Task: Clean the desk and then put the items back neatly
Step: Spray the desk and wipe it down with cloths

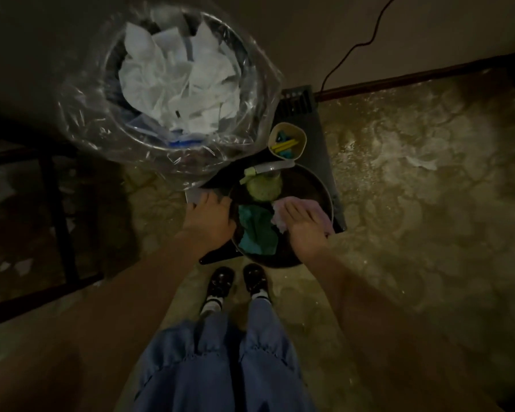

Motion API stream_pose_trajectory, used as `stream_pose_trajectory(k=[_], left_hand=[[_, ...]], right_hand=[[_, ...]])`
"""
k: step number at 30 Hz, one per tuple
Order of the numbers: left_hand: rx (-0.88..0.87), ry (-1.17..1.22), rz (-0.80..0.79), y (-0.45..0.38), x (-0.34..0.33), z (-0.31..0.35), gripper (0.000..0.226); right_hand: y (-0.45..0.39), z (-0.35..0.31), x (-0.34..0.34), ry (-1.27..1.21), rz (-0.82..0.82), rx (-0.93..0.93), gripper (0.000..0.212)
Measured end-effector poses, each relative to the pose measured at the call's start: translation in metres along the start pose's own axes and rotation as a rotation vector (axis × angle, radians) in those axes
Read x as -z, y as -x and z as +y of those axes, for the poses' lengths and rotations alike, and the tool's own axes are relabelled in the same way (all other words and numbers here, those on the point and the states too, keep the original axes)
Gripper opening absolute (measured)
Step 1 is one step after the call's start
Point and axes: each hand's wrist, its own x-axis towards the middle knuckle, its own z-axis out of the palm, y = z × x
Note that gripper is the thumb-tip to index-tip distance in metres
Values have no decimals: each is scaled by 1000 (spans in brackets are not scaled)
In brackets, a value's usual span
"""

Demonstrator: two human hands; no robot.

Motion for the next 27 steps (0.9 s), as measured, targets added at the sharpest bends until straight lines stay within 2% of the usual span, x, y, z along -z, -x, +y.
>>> stream_pose_trajectory(k=[2,3,8,10,12,14,17,21,27], left_hand=[[5,20,-3,-8,-12,5,50],[11,30,-8,-11,-18,7,50],[36,36,-31,-15,-33,17,52],[44,52,-43,-9,-30,19,52],[51,60,-30,0,-21,19,51],[70,63,-7,13,-5,18,50],[121,125,11,42,28,17,53],[223,215,123,91,70,6,56],[466,322,316,196,102,-37,51]], right_hand=[[-5,6,-12,40,-93,-62,60],[-5,8,-20,57,-141,-83,58],[7,9,-44,72,-331,-124,75],[14,9,-37,37,-320,-121,68],[14,5,-18,-7,-305,-118,51],[9,-2,9,30,-295,-52,38],[0,-23,61,121,-248,16,30],[13,-81,145,252,-181,356,30],[20,-190,220,433,-112,638,21]])
